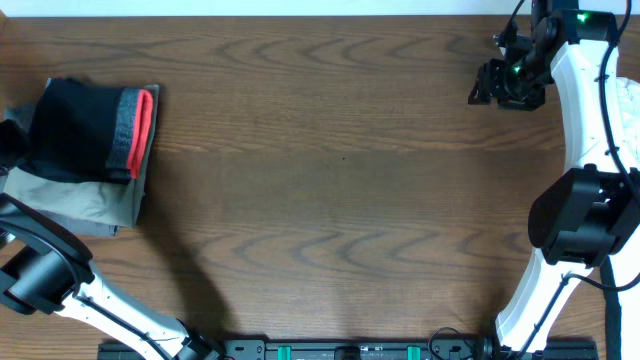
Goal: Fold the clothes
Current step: 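Press and adjust the leggings on the stack with the left gripper, then push the leggings' edge to align it on the stack with the left gripper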
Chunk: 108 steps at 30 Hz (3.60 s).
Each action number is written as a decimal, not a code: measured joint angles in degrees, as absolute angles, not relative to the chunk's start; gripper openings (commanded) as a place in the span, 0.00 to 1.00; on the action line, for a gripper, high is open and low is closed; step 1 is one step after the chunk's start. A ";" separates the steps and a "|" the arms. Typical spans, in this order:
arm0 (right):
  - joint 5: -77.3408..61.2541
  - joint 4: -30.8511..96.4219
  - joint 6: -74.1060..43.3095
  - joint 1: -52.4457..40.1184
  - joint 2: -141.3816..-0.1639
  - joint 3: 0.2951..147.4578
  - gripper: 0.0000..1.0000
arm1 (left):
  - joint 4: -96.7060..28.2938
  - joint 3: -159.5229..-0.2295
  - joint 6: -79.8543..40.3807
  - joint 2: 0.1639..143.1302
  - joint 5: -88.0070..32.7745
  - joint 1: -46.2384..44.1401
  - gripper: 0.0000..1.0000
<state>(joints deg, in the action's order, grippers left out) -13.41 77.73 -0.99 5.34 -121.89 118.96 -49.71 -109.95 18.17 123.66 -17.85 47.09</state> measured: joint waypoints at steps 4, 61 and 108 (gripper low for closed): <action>-13.41 77.71 -0.97 5.32 -121.89 118.96 0.59 | -49.74 -109.95 18.17 123.66 -16.86 47.94 0.13; -13.43 77.45 -0.97 5.34 -121.89 118.96 0.59 | -38.44 -109.95 17.74 123.66 -31.35 33.98 0.21; -13.43 78.67 -1.04 5.32 -121.89 118.96 0.60 | -44.10 -109.97 16.47 128.05 -29.17 32.56 0.06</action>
<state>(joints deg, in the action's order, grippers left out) -13.43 78.67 -1.04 5.32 -121.89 118.96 -44.10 -109.97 16.47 128.05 -29.17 32.56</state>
